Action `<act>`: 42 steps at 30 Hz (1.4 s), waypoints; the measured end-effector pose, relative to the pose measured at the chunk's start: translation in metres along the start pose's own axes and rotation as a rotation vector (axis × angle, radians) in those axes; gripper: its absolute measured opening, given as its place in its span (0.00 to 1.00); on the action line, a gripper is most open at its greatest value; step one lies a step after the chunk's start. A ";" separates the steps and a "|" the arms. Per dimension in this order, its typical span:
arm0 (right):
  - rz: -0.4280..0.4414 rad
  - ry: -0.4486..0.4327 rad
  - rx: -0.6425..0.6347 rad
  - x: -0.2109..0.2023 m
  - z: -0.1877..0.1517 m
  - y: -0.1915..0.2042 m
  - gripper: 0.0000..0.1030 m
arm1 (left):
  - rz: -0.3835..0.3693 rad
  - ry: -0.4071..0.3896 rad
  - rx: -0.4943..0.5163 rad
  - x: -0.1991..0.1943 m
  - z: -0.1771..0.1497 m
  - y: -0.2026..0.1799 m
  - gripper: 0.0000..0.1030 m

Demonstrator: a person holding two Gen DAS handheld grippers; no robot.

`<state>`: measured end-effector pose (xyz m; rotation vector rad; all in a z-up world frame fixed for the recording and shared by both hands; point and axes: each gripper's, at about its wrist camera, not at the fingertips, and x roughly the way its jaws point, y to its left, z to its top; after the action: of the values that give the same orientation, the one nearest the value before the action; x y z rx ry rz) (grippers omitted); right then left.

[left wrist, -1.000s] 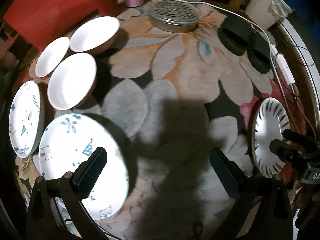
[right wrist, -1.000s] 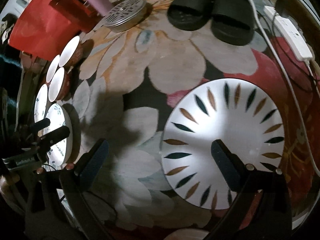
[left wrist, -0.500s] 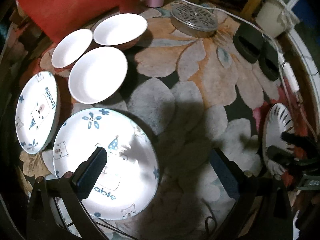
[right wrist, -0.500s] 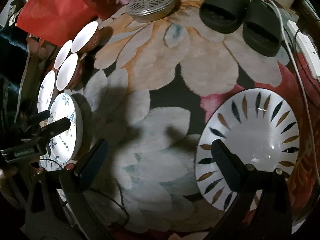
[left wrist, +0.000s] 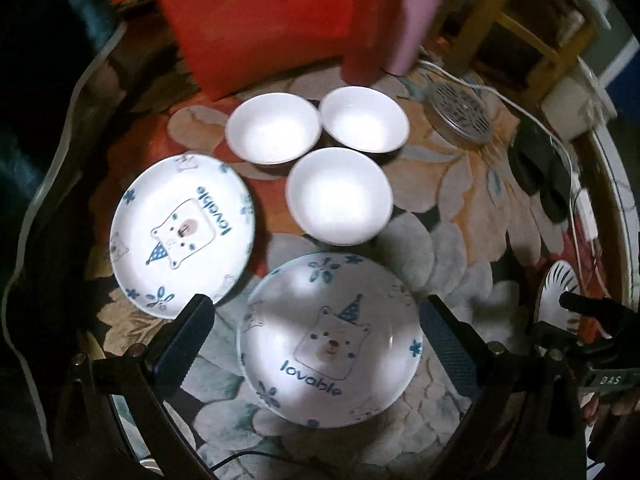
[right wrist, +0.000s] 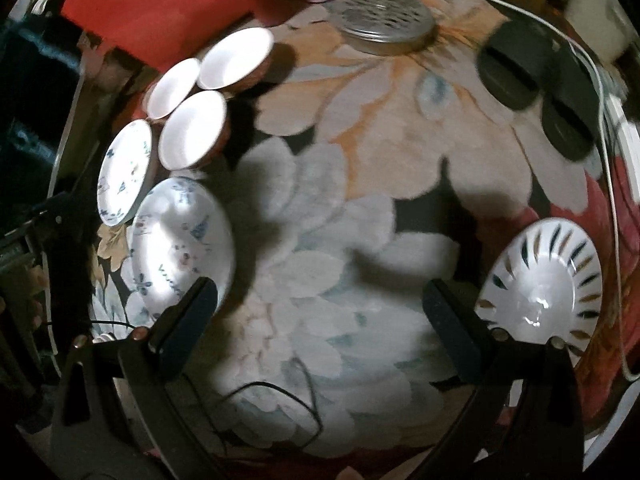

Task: Organize plates and bowls
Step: 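Move the left tool back toward the large lovable bear plate, then grasp the rim of the large lovable bear plate with the left tool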

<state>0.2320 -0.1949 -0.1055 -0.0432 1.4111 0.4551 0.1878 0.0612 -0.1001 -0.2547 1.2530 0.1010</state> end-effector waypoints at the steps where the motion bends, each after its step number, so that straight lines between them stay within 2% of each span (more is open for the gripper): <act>1: 0.003 0.002 -0.018 0.000 0.004 0.009 1.00 | -0.013 -0.001 -0.014 0.002 -0.001 0.008 1.00; 6: 0.002 -0.006 -0.076 0.005 0.027 0.048 1.00 | -0.040 -0.015 -0.079 0.019 -0.007 0.032 0.99; 11: -0.010 0.000 -0.122 0.030 0.038 0.074 1.00 | -0.026 -0.030 -0.016 0.032 -0.019 0.046 0.99; 18: -0.013 0.049 -0.184 0.087 0.018 0.080 0.97 | -0.083 0.051 0.036 0.066 -0.061 0.050 0.95; 20: -0.015 0.073 -0.199 0.101 0.009 0.079 0.86 | -0.088 0.087 0.030 0.078 -0.074 0.055 0.83; 22: -0.018 0.097 -0.214 0.111 0.003 0.079 0.73 | -0.083 0.121 0.007 0.090 -0.080 0.061 0.79; 23: -0.018 0.103 -0.219 0.115 0.001 0.079 0.71 | -0.083 0.130 -0.006 0.094 -0.082 0.064 0.70; 25: -0.013 0.106 -0.225 0.122 -0.002 0.079 0.61 | -0.091 0.153 -0.027 0.103 -0.081 0.068 0.53; 26: -0.004 0.113 -0.222 0.125 -0.003 0.079 0.58 | -0.092 0.157 -0.027 0.106 -0.081 0.068 0.51; 27: 0.007 0.123 -0.212 0.129 -0.003 0.078 0.50 | -0.093 0.158 -0.023 0.108 -0.080 0.066 0.51; 28: 0.019 0.133 -0.199 0.132 -0.003 0.077 0.41 | -0.096 0.160 -0.013 0.111 -0.079 0.064 0.46; 32: 0.049 0.132 -0.172 0.136 -0.004 0.073 0.33 | -0.106 0.144 0.029 0.113 -0.074 0.055 0.36; 36: 0.077 0.136 -0.179 0.137 -0.004 0.079 0.20 | -0.111 0.136 0.035 0.113 -0.071 0.054 0.33; 38: 0.058 0.133 -0.183 0.137 -0.005 0.082 0.20 | -0.113 0.136 0.036 0.112 -0.071 0.056 0.27; 42: 0.071 0.130 -0.163 0.136 -0.008 0.081 0.17 | -0.101 0.127 0.062 0.107 -0.071 0.056 0.25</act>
<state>0.2095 -0.0850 -0.2173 -0.1571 1.5035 0.6352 0.1431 0.0913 -0.2295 -0.2742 1.3648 -0.0417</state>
